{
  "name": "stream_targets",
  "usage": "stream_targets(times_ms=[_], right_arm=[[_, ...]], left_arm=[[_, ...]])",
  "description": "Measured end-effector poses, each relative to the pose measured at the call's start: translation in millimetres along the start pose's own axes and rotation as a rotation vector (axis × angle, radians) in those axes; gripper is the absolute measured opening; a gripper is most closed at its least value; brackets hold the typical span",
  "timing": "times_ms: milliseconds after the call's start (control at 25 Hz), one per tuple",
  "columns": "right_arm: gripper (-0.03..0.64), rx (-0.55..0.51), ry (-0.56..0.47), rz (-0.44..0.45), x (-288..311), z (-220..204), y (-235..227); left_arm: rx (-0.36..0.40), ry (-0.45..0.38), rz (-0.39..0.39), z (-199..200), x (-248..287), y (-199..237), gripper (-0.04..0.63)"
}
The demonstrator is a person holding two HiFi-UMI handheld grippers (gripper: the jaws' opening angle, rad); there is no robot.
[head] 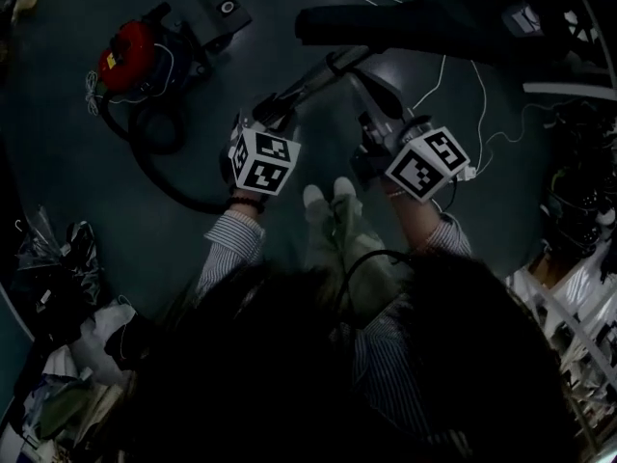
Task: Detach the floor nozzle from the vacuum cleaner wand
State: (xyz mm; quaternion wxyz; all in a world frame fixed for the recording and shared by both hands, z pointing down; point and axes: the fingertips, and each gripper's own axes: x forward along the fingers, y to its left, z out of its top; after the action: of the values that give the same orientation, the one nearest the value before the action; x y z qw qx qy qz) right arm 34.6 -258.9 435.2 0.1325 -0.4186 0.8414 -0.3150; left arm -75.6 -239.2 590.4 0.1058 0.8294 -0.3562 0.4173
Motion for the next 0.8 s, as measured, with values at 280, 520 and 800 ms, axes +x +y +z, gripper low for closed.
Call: stream_targets(times_ms=[280,520,800], right_arm=[[0.003,-0.173,-0.134,0.149,-1,114,148],[0.003,-0.343,-0.244,0.208,-16,184,262],[0.033,-0.426,-0.279,0.328,-23,206,356]], left_arm=[[-0.060,-0.194,0.130,95,-139,35,0.187],[-0.160,-0.387,0.204,154,-246,47,0.189],[-0.272,-0.556,0.240,177,-326,66,0.195]])
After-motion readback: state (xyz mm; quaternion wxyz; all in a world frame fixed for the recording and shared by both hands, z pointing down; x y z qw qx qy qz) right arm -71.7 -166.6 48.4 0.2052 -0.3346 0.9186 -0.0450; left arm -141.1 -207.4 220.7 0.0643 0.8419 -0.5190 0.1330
